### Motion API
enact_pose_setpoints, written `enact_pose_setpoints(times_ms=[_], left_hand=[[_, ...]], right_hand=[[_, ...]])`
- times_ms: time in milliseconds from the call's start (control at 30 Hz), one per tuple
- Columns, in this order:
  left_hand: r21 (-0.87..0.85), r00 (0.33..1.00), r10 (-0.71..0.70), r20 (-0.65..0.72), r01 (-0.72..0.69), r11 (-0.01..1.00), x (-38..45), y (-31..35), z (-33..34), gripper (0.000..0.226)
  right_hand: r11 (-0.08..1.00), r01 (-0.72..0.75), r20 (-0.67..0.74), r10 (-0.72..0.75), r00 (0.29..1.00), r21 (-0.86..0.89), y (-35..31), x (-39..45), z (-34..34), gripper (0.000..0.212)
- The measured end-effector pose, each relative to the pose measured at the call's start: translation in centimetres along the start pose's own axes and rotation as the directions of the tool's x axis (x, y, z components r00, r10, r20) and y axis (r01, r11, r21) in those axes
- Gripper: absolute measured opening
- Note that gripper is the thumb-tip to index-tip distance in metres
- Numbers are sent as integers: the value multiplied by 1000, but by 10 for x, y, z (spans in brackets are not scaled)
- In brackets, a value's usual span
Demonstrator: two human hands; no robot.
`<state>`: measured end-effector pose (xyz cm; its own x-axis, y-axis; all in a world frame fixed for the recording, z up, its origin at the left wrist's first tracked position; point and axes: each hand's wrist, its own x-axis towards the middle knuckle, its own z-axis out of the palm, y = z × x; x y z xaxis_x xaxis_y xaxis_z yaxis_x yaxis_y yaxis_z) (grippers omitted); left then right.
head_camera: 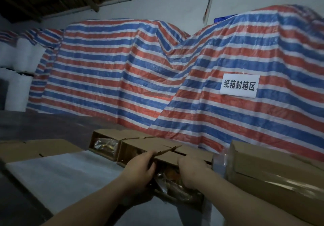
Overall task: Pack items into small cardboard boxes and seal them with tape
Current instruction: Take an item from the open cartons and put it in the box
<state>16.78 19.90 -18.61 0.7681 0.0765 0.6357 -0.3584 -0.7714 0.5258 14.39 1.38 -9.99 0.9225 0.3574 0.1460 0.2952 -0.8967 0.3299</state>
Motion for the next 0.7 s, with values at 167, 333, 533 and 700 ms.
enact_pose_setpoints(times_ms=[167,333,533,700], left_hand=[[-220,992,-119,-38,108,970,-2,43,-44,17],[-323,949,-218,229,285,902,-20,95,-114,21],[-597,782,-297,548,614,516,-55,124,-132,36],[-638,746,-358,561,666,386,-64,152,-117,43]], right_hand=[[963,10,-161,34,986,269,7,-20,-31,29],[897,123,-218,-30,975,425,24,-42,-65,12],[907,151,60,-190,980,393,49,-76,-81,17],[848,84,17,-109,994,524,65,-93,-75,24]])
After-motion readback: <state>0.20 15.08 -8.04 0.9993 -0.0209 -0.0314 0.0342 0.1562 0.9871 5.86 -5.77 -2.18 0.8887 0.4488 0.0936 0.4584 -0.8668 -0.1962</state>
